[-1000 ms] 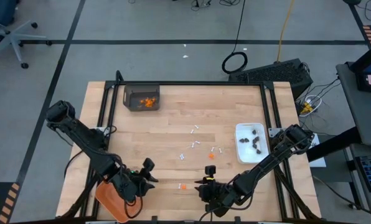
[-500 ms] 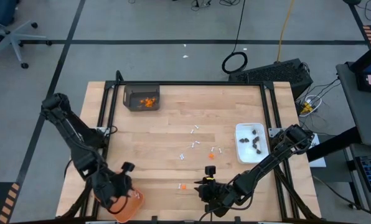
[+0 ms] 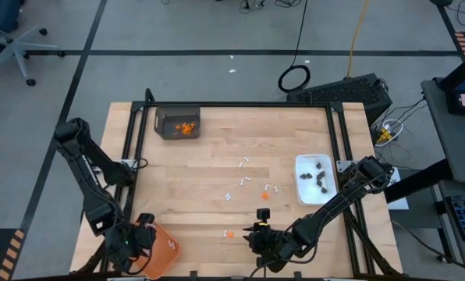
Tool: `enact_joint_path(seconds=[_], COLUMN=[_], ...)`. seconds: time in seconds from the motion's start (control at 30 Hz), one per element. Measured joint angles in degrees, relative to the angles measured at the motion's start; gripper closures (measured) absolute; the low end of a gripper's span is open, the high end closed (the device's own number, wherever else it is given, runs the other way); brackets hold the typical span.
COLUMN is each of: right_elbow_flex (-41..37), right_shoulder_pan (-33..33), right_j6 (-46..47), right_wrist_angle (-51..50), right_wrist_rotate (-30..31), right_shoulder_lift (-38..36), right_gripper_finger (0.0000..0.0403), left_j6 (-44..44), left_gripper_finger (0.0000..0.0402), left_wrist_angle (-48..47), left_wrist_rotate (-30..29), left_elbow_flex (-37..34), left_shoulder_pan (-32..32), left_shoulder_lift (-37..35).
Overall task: Sort Halloween decoration
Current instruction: Put the white bone toy into the orange bin, then put the orange spider toy into the black bin
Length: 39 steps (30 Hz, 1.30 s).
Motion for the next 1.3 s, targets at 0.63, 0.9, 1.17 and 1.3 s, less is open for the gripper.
enact_joint_path(seconds=[0.63, 0.9, 1.17, 1.3], right_elbow_flex=[0.0, 0.0, 0.0, 0.0], right_shoulder_pan=[0.0, 0.0, 0.0, 0.0], right_j6=[-0.1, -0.8, -0.1, 0.2], right_wrist_angle=[0.0, 0.0, 0.0, 0.0], right_wrist_rotate=[0.0, 0.0, 0.0, 0.0], right_shoulder_lift=[0.0, 0.0, 0.0, 0.0], right_gripper_finger=[0.0315, 0.0315, 0.0315, 0.0315], left_j6=[-3.6, -7.4, -10.0, -9.6], left_gripper_finger=[0.0292, 0.0263, 0.0235, 0.0234], left_wrist_angle=[0.1, 0.0, -0.2, -3.1], left_wrist_rotate=[-3.2, -3.3, -3.2, 2.2], left_elbow_flex=[0.0, 0.0, 0.6, 3.8], left_shoulder_pan=[-1.6, -1.5, -1.2, 1.5], left_shoulder_lift=[6.0, 6.4, 6.4, 5.6])
